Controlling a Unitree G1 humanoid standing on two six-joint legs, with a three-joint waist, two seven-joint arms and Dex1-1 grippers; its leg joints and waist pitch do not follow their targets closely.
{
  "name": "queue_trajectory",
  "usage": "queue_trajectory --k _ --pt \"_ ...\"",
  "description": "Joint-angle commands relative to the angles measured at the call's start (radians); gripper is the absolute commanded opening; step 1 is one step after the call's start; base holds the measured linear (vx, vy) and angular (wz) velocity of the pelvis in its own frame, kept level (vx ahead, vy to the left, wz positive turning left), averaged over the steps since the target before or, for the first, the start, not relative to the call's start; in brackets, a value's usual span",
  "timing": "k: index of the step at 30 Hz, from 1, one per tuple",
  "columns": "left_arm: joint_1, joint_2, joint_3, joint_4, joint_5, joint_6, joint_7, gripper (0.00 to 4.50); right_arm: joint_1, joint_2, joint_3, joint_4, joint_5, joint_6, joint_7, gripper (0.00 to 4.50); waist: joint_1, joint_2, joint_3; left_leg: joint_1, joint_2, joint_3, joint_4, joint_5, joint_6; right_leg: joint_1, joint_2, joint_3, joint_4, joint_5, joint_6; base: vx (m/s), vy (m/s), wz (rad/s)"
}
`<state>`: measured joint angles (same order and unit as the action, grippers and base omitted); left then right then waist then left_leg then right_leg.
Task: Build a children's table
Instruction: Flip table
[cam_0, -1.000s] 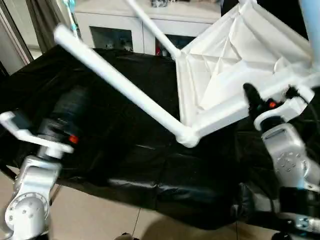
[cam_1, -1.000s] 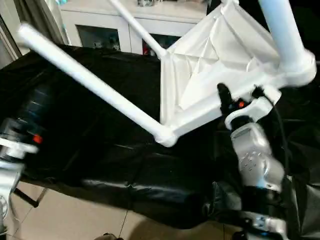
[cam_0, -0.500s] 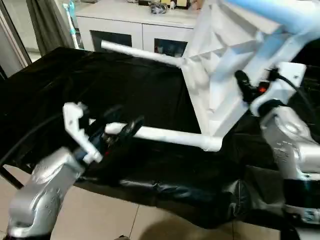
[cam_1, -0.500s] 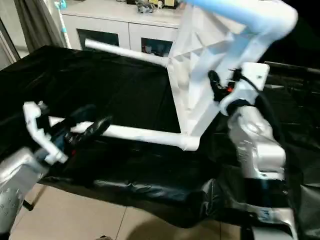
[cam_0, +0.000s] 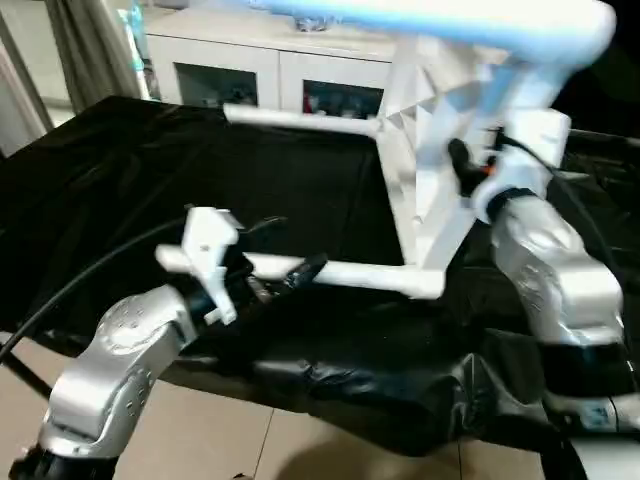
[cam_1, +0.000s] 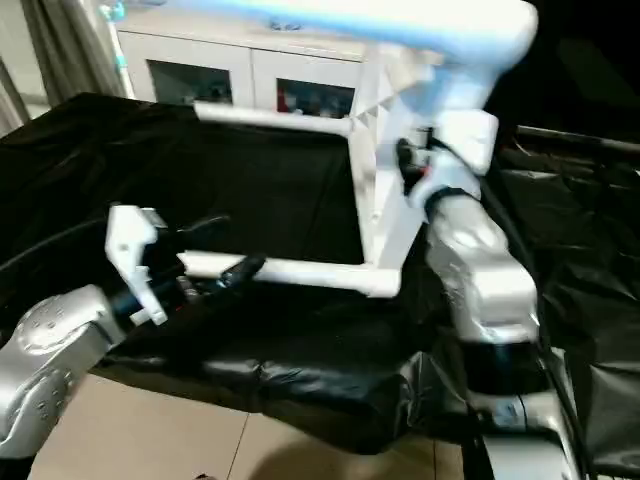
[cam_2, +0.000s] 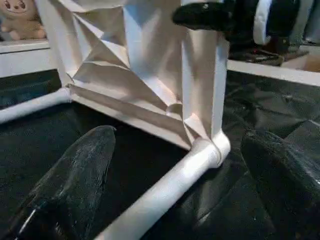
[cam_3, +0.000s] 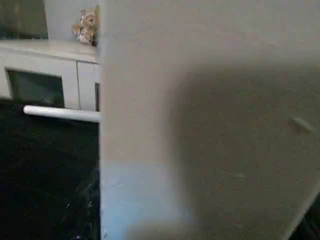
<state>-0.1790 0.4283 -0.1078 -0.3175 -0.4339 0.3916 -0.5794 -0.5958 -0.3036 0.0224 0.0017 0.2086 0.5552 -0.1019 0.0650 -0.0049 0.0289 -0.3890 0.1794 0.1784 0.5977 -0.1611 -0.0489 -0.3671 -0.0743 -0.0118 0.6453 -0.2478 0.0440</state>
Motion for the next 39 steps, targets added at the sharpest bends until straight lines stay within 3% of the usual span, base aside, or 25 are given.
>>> queue_trajectory --k 1,4,5,11,12,13,14,20,24,25,26,30,33,35,36,39 --pt "-0.02 0.002 -0.008 0.0 0.019 -0.003 0.006 4.5 0.013 -0.024 0.016 0.025 -0.054 0.055 -0.02 1.98 -0.007 0.004 -0.038 0.034 0.031 -0.018 -0.084 -0.392 -0.133 -0.013 -0.036 0.029 -0.103 -0.278 -0.06 0.0 0.0 0.0" --pt "-0.027 0.0 -0.014 -0.006 0.031 -0.004 0.01 4.5 0.016 -0.022 0.03 0.003 -0.061 0.077 -0.025 1.98 -0.009 0.001 -0.04 0.031 0.031 -0.017 -0.083 -0.359 -0.124 -0.007 -0.034 0.028 -0.096 -0.211 -0.07 0.0 0.0 0.0" --pt "-0.029 0.0 -0.015 -0.006 0.035 -0.007 0.011 4.5 0.019 -0.019 0.031 -0.003 -0.061 0.082 -0.027 2.53 -0.009 0.001 -0.041 0.028 0.03 -0.016 -0.083 -0.338 -0.121 -0.003 -0.033 0.028 -0.094 -0.18 -0.075 0.0 0.0 0.0" --pt "-0.042 0.005 -0.02 0.001 0.075 -0.022 0.011 4.5 0.065 0.015 0.024 -0.055 -0.07 0.089 -0.019 3.09 -0.01 0.005 -0.045 0.023 0.03 -0.014 -0.079 -0.282 -0.117 0.003 -0.033 0.028 -0.089 -0.105 -0.083 0.0 0.0 0.0" --pt "-0.044 0.009 -0.023 0.001 0.084 -0.024 0.01 4.5 0.077 0.017 0.023 -0.061 -0.071 0.079 -0.017 3.15 -0.009 0.004 -0.05 0.022 0.031 -0.015 -0.075 -0.249 -0.114 0.006 -0.033 0.027 -0.083 -0.055 -0.084 0.0 0.0 0.0" --pt "-0.05 0.016 -0.032 0.008 0.112 -0.033 0.016 4.5 0.109 0.017 0.029 -0.076 -0.067 0.054 0.002 3.22 -0.006 0.011 -0.053 0.019 0.029 -0.015 -0.071 -0.202 -0.106 0.008 -0.032 0.026 -0.076 0.016 -0.085 0.0 0.0 0.0" --pt "-0.051 0.02 -0.039 0.015 0.128 -0.031 0.023 4.5 0.126 0.015 0.036 -0.084 -0.064 0.049 0.012 3.33 -0.006 0.012 -0.051 0.016 0.029 -0.014 -0.07 -0.19 -0.1 0.009 -0.03 0.025 -0.076 0.049 -0.08 0.0 0.0 0.0" --pt "-0.057 -0.008 -0.066 0.057 0.202 -0.08 0.062 4.5 0.192 0.036 0.043 -0.081 -0.055 -0.014 0.064 3.78 -0.007 0.014 -0.048 0.019 0.031 -0.016 -0.074 -0.242 -0.103 0.009 -0.033 0.026 -0.081 -0.002 -0.096 0.0 0.0 0.0" --pt "-0.075 -0.028 -0.089 0.065 0.246 -0.117 0.078 4.5 0.204 0.059 0.048 -0.007 -0.047 -0.138 0.122 4.0 -0.007 0.011 -0.046 0.018 0.033 -0.015 -0.074 -0.258 -0.094 0.007 -0.037 0.026 -0.083 -0.027 -0.112 0.0 0.0 0.0" --pt "-0.086 -0.031 -0.098 0.073 0.266 -0.135 0.082 4.5 0.209 0.07 0.056 0.052 -0.046 -0.226 0.163 4.11 -0.007 0.011 -0.045 0.016 0.034 -0.015 -0.075 -0.271 -0.089 0.007 -0.04 0.027 -0.086 -0.043 -0.118 0.0 0.0 0.0" --pt "-0.091 -0.034 -0.1 0.078 0.273 -0.141 0.085 4.5 0.209 0.075 0.058 0.079 -0.045 -0.263 0.179 4.11 -0.008 0.011 -0.044 0.016 0.034 -0.015 -0.075 -0.278 -0.087 0.007 -0.04 0.026 -0.087 -0.062 -0.123 0.0 0.0 0.0" --pt "-0.098 -0.044 -0.101 0.092 0.294 -0.161 0.097 4.5 0.181 0.097 0.041 0.213 -0.055 -0.336 0.177 4.11 -0.013 0.006 -0.046 0.014 0.032 -0.015 -0.074 -0.257 -0.07 0.009 -0.038 0.024 -0.083 -0.047 -0.142 0.0 0.0 0.0" --pt "-0.088 -0.04 -0.106 0.08 0.283 -0.156 0.073 4.5 0.163 0.106 0.034 0.276 -0.06 -0.381 0.196 4.11 -0.01 0.008 -0.047 0.014 0.033 -0.014 -0.071 -0.245 -0.061 0.009 -0.038 0.024 -0.082 -0.035 -0.155 0.0 0.0 0.0" --pt "-0.074 -0.037 -0.11 0.062 0.254 -0.133 0.044 4.5 0.152 0.109 0.031 0.314 -0.064 -0.405 0.205 4.11 -0.009 0.001 -0.048 0.014 0.033 -0.012 -0.07 -0.235 -0.055 0.01 -0.036 0.024 -0.081 -0.017 -0.157 0.0 0.0 0.0" --pt "-0.061 -0.032 -0.114 0.047 0.232 -0.116 0.014 4.5 0.134 0.111 0.029 0.374 -0.078 -0.448 0.213 4.11 -0.006 0.005 -0.049 0.013 0.034 -0.012 -0.07 -0.224 -0.051 0.01 -0.041 0.023 -0.076 -0.008 -0.168 0.0 0.0 0.0" --pt "-0.043 -0.042 -0.107 0.027 0.177 -0.098 -0.015 4.5 0.109 0.12 0.029 0.421 -0.088 -0.475 0.211 4.11 -0.009 0.006 -0.048 0.013 0.033 -0.011 -0.069 -0.227 -0.048 0.009 -0.038 0.023 -0.077 -0.011 -0.179 0.0 0.0 0.0"
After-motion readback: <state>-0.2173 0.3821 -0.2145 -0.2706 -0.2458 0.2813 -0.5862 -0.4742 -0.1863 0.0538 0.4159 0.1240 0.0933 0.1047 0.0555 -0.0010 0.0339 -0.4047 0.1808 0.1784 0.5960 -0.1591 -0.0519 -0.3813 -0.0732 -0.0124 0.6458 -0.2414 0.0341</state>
